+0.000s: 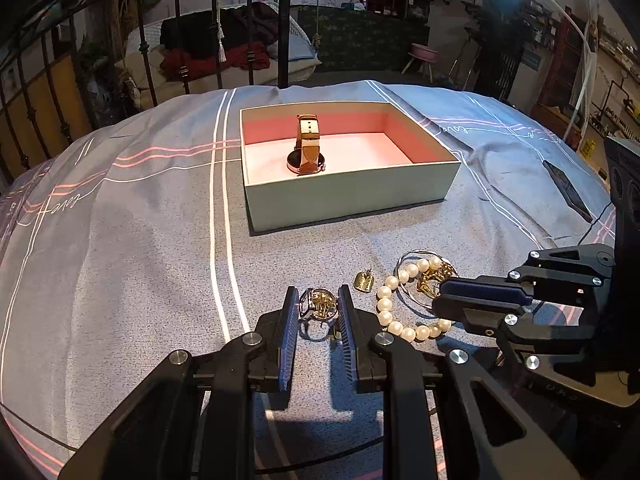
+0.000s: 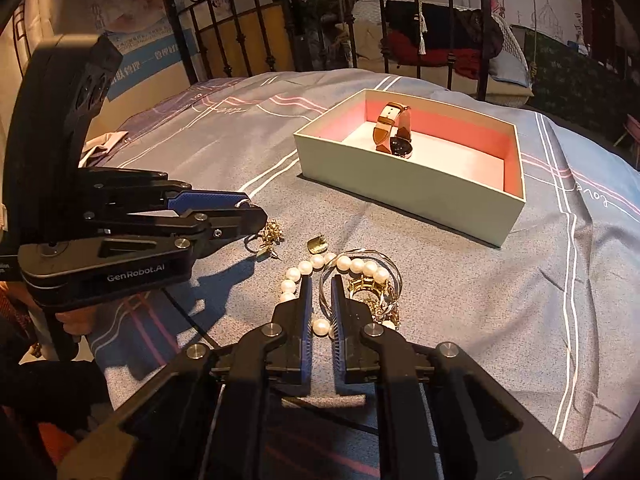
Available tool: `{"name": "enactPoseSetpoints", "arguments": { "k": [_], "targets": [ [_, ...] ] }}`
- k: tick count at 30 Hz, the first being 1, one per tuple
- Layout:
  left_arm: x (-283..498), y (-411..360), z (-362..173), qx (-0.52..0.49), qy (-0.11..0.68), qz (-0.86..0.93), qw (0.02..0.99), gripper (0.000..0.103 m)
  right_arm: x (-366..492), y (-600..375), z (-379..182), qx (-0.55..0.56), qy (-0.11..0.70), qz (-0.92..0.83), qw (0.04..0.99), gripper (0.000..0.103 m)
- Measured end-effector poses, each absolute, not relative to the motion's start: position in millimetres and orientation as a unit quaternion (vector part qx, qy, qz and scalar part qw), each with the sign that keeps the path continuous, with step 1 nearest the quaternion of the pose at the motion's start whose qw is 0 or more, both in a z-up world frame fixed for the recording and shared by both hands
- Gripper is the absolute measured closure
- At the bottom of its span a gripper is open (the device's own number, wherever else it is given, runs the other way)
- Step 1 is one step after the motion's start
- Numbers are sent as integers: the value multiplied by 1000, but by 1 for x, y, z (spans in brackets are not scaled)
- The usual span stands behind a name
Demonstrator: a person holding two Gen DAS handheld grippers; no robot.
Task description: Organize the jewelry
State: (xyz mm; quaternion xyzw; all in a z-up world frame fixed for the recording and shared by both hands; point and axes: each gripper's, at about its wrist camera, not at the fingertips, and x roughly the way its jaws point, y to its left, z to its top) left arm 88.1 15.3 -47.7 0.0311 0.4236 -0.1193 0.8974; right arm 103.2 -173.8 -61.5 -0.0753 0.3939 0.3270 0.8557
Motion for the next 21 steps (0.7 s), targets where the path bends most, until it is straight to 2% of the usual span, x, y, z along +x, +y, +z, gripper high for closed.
{"name": "enactPoseSetpoints", "arguments": {
  "k": [8, 10, 21],
  "targets": [
    [89, 16, -48, 30, 425, -119, 897, 83, 117, -155, -75, -131, 420, 329, 835, 93],
    [89, 16, -48, 30, 425, -119, 897, 83, 116, -154, -73, -137, 416, 328, 837, 98],
    [94, 11, -30, 32, 404, -128, 905, 84, 110, -190, -31, -31, 348, 338, 874, 99]
  ]
}}
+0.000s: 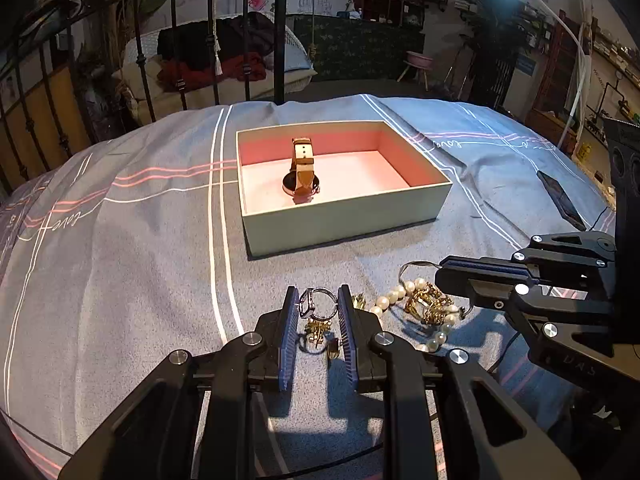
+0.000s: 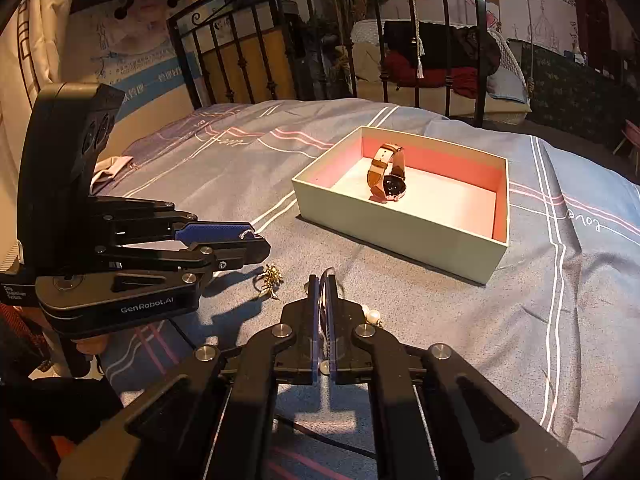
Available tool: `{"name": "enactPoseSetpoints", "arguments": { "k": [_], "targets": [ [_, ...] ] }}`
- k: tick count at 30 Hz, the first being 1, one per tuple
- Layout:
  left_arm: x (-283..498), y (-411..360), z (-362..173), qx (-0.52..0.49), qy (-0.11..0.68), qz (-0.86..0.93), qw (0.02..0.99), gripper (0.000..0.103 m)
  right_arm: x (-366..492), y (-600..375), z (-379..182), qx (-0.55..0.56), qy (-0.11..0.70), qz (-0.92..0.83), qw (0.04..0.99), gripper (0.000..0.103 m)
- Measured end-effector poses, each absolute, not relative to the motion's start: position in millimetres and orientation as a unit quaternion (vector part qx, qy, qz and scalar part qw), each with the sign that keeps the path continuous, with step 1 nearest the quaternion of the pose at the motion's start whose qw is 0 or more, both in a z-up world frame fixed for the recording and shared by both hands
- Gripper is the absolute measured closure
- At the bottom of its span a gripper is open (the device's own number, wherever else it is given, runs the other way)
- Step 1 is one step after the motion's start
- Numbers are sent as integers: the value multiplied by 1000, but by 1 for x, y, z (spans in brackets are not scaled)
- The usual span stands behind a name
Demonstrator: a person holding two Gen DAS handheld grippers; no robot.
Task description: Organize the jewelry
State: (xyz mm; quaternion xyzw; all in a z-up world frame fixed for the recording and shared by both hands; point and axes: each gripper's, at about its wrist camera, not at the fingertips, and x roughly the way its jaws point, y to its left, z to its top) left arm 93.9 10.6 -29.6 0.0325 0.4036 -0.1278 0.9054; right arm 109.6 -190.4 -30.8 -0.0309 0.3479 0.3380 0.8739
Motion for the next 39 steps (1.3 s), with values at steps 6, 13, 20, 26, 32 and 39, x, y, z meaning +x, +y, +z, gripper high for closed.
{"name": "enactPoseSetpoints", "arguments": {
  "k": [6, 13, 20, 26, 32, 39],
  "targets": [
    [106, 4, -5, 39, 377, -136, 915, 83, 117, -193, -13, -22, 323, 338, 884, 99],
    [125, -7, 10, 48, 362, -143, 920, 83, 132, -200, 4, -21, 302, 327, 895, 99],
    [160, -12, 16, 31, 363, -143, 920, 83, 166, -205, 14, -14, 299, 292, 908, 99],
    [193, -18, 12, 18, 378, -145, 914, 83, 196, -200, 6, -23, 311, 259, 914, 99],
    [225, -25, -2, 5, 407, -151, 901, 84, 220, -199, -7, -30, 330, 239, 913, 99],
    [241, -31, -21, 11, 428, -149, 891, 83, 229, -197, -24, -33, 351, 235, 906, 99]
  ]
}}
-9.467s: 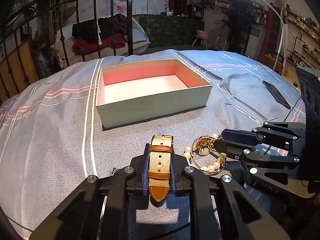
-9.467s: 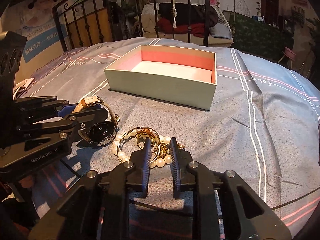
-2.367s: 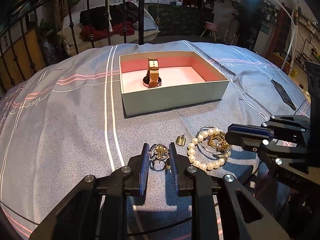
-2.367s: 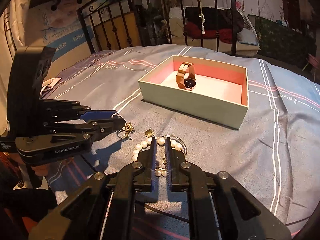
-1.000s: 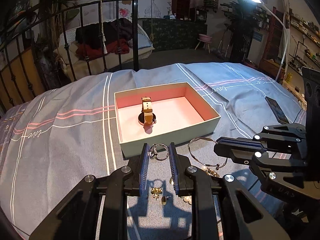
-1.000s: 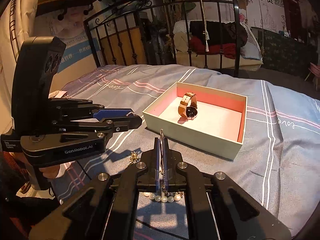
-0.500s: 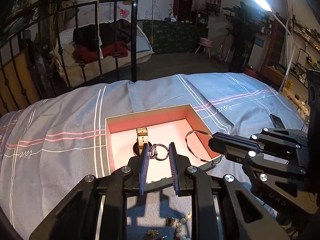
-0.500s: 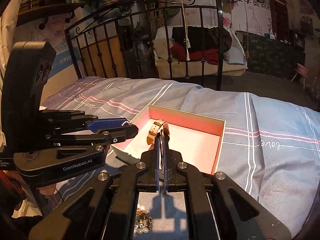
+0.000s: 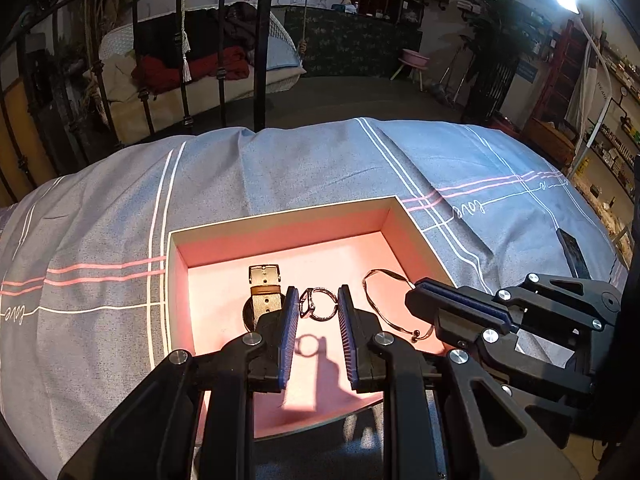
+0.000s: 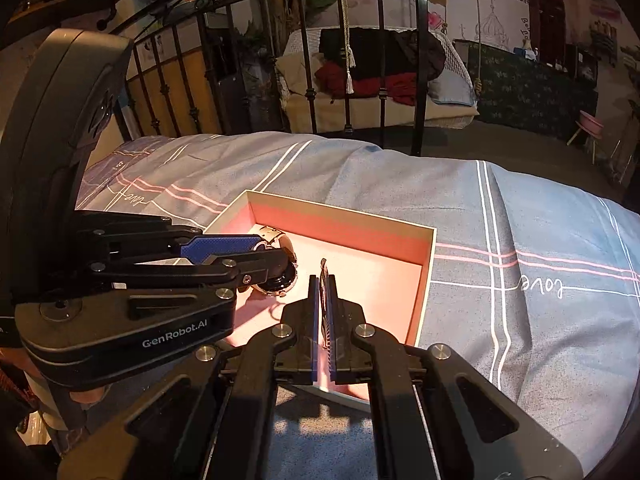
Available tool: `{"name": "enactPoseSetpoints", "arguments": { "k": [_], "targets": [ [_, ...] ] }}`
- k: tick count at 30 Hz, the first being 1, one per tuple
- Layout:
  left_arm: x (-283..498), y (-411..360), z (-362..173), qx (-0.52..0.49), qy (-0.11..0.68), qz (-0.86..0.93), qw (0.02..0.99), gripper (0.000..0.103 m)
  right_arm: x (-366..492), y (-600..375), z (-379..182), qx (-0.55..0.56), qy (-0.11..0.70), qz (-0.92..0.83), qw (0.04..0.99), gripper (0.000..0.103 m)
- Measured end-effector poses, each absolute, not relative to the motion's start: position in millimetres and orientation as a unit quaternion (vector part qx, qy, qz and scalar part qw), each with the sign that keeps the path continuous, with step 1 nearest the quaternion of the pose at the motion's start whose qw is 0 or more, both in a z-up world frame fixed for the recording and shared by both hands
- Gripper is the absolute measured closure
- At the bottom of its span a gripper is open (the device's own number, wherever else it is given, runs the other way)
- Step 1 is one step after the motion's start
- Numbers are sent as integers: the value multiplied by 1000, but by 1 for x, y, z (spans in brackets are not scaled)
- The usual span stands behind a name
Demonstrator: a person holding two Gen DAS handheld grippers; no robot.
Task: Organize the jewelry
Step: 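Lower the ring into the box beside the watch and open the left gripper, then grasp the pearl bracelet with the right gripper while the left gripper grasps a gold earring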
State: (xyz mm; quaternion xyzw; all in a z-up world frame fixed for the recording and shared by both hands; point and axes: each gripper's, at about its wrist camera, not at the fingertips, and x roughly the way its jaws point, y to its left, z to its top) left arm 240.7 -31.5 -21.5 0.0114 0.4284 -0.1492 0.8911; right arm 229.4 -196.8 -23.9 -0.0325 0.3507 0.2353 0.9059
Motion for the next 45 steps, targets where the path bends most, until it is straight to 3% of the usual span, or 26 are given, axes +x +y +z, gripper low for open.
{"name": "enactPoseSetpoints", "arguments": {
  "k": [23, 24, 26, 27, 28, 32, 34, 37, 45],
  "targets": [
    [263, -28, -34, -11, 463, -131, 876, 81, 225, -182, -47, -46, 378, 254, 889, 98],
    [262, -27, -33, -13, 463, -130, 877, 75, 225, -183, -46, -46, 376, 250, 891, 95],
    [258, -25, -28, -16, 456, -129, 881, 55, 222, -186, -43, -42, 370, 246, 895, 73],
    [255, -24, -25, -15, 450, -128, 884, 45, 219, -188, -40, -41, 361, 240, 900, 51],
    [253, -24, -21, -15, 444, -126, 887, 42, 217, -190, -37, -42, 355, 238, 903, 44],
    [243, -17, -6, -27, 431, -127, 893, 39, 203, -198, -22, -38, 333, 222, 915, 39],
    [231, -12, 5, -33, 418, -131, 898, 29, 191, -209, -11, -26, 307, 204, 929, 21],
    [205, -2, 16, -29, 397, -132, 908, 16, 170, -226, -1, -11, 285, 191, 939, 14],
    [128, 25, -19, -9, 421, -103, 901, 14, 115, -232, -38, -9, 338, 219, 915, 12]
  ]
}}
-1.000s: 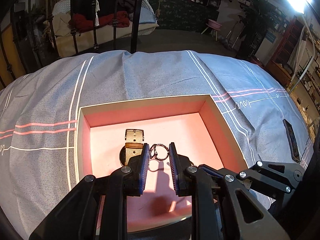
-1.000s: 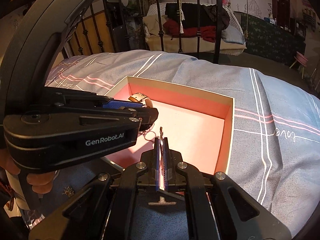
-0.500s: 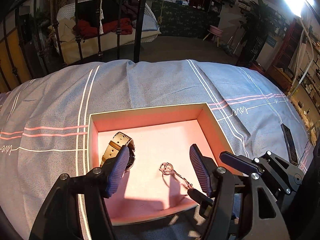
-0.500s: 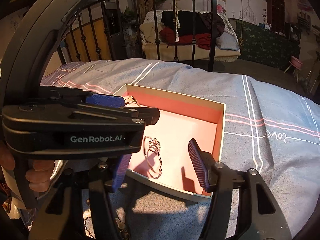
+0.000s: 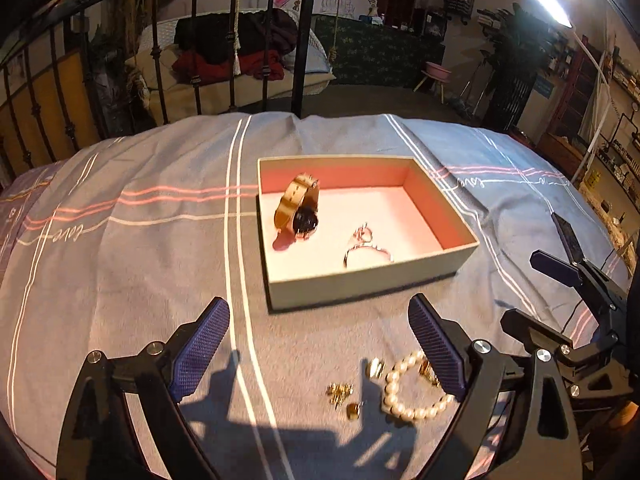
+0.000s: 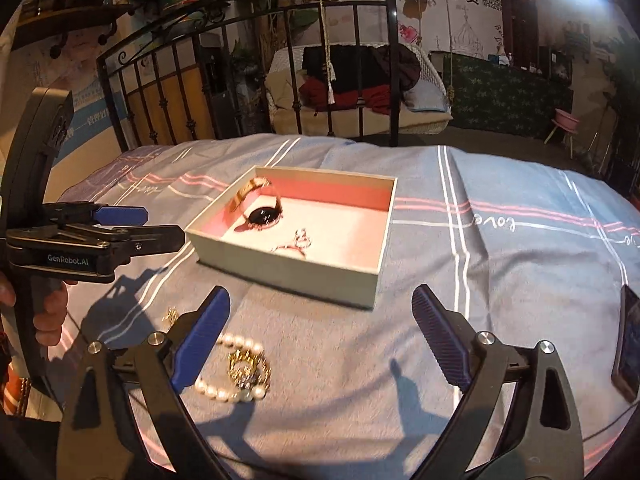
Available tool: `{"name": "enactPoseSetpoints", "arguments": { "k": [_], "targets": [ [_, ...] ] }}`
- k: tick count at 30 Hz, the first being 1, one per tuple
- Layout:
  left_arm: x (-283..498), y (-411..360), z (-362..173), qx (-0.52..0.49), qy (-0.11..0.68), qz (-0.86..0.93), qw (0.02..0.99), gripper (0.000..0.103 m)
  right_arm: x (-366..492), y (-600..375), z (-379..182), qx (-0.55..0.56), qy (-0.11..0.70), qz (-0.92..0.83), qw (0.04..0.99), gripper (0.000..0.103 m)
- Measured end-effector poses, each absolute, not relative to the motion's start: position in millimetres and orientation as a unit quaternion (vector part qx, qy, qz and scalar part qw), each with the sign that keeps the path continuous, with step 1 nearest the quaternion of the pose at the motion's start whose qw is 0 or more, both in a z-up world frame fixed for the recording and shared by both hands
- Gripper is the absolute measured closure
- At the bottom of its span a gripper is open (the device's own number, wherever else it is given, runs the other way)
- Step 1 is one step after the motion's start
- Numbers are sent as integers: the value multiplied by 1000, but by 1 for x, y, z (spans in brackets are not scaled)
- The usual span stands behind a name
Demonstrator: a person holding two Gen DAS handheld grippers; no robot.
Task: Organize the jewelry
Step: 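Grasp the pearl bracelet with the right gripper while the left gripper grasps a gold earring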
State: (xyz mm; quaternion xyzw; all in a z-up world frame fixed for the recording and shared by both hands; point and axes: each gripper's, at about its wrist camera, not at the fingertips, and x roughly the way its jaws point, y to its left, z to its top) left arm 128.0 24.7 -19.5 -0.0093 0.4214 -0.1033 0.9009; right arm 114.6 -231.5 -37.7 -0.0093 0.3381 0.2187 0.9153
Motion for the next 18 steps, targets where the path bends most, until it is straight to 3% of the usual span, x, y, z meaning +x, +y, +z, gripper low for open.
{"name": "enactPoseSetpoints", "arguments": {
  "k": [5, 8, 10, 18],
  "targets": [
    [91, 26, -49, -5, 450, -99, 887, 18, 90, -211, -63, -35, 367, 250, 895, 12],
    [86, 23, -56, -13, 456, -102, 884, 31, 85, -205, -69, -52, 374, 253, 891, 12],
    [86, 18, -58, -3, 459, -99, 883, 47, 84, -206, -71, -51, 377, 253, 890, 12],
    [90, 3, -68, 10, 466, -108, 878, 61, 104, -209, -74, -25, 393, 234, 889, 28]
  ]
}}
